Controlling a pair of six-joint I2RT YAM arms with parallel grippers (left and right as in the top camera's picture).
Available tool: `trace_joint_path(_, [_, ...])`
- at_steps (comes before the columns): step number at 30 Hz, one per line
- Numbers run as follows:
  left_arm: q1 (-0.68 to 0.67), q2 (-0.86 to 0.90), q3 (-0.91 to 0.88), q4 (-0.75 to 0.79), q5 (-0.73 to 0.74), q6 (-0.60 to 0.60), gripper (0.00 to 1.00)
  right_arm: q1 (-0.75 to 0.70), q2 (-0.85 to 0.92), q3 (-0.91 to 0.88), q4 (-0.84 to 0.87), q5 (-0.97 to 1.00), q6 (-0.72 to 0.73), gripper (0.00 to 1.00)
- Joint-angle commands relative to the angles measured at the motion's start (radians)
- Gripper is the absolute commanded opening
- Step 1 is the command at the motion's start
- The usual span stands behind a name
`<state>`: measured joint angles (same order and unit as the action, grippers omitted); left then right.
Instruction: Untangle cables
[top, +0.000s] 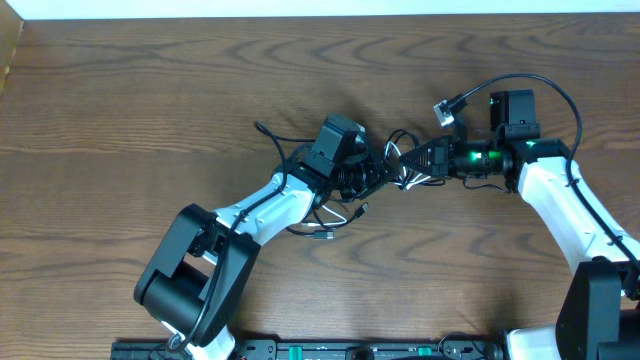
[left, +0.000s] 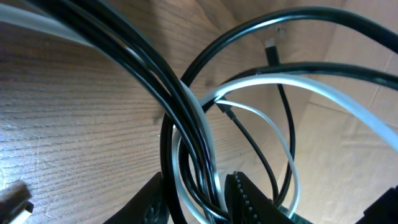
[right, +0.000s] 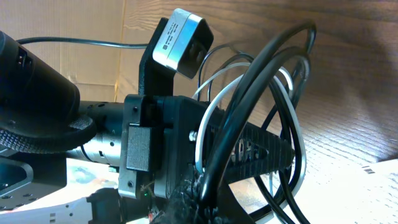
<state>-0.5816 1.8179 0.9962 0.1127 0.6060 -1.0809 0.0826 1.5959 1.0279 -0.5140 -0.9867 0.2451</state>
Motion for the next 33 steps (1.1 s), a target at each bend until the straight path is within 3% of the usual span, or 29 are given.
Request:
trace_joint_path(1, [-0.020,0.025,0.005,0.003,-0.016,-0.027,0.32,0.005,-0.025,0.005,-0.003,-0.010,0.001,0.01])
trace_joint_path(6, [-0.042,0.049,0.005,0.027,-0.019,-0.040,0.28,0.005,-0.025,0.005,-0.003,-0.010,0.001,0.01])
trace_joint_path(8, [-0.042,0.051,0.005,0.032,-0.019,-0.039,0.19,0.005,-0.025,0.005,-0.003,-0.010,0.001,0.01])
trace_joint_path(9, [-0.041,0.051,0.005,0.032,-0.019,-0.039,0.07,0.005,-0.025,0.005,-0.003,-0.010,0.001,0.01])
trace_joint_path(16, [-0.016,0.050,0.005,0.027,-0.003,0.009,0.08,0.004,-0.025,0.005,-0.023,0.072,0.008,0.01])
trace_joint_path(21, [0.002,0.050,0.005,0.015,0.032,0.065,0.07,0.004,-0.025,0.005,-0.095,0.361,0.067,0.01])
trace_joint_path(28, [0.042,0.050,0.005,-0.058,0.034,0.137,0.07,0.004,-0.025,0.005,-0.222,0.997,0.202,0.01])
trace_joint_path(33, [0.077,0.035,0.005,-0.062,0.059,0.146,0.07,0.003,-0.025,0.005,-0.219,1.081,0.174,0.01])
